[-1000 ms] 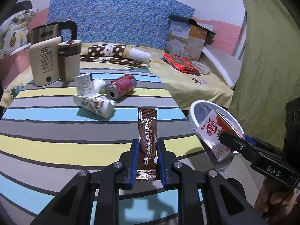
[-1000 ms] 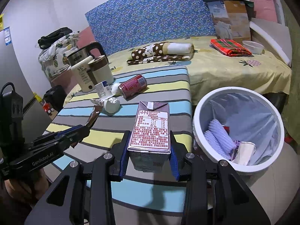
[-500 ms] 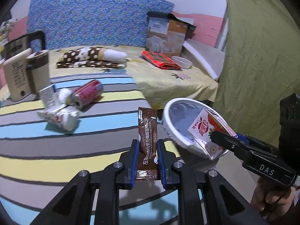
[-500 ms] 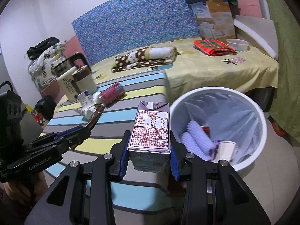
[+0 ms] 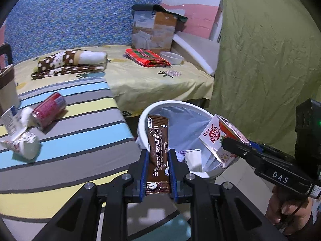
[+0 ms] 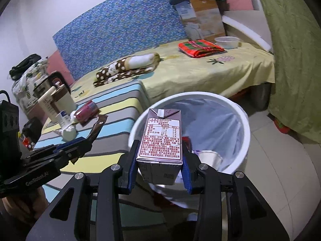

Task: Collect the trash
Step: 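Carry the wrapper and milk carton over the white bin, then open both tools to drop the wrapper and carton into the bin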

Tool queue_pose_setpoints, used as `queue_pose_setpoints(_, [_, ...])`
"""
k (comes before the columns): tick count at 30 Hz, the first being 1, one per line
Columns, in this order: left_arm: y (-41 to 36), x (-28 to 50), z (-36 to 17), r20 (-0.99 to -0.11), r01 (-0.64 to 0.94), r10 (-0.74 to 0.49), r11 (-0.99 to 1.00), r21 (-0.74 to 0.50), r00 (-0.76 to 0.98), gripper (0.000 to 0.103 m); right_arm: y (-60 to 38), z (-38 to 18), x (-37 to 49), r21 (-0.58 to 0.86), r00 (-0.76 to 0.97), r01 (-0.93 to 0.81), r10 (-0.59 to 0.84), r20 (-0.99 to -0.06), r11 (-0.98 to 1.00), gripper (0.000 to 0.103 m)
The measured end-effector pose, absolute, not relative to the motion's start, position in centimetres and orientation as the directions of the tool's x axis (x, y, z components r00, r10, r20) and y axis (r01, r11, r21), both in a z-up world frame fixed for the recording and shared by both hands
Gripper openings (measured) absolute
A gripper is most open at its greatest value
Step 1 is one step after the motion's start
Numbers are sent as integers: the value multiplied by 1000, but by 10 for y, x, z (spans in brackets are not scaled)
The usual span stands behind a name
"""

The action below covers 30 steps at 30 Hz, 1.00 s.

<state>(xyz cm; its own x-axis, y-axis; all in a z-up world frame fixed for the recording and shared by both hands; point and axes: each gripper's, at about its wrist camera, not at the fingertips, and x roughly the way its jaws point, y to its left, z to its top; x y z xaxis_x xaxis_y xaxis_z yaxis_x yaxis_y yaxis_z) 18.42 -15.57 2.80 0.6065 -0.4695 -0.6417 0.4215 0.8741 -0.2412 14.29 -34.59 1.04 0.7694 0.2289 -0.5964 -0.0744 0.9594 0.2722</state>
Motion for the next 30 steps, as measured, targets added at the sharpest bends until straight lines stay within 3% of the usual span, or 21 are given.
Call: queue_pose_setpoints(30, [-201,231,-5,-677,480,-518,835,-269,523,23,-366,-11,159,271,720,-14,198,-665,962,41])
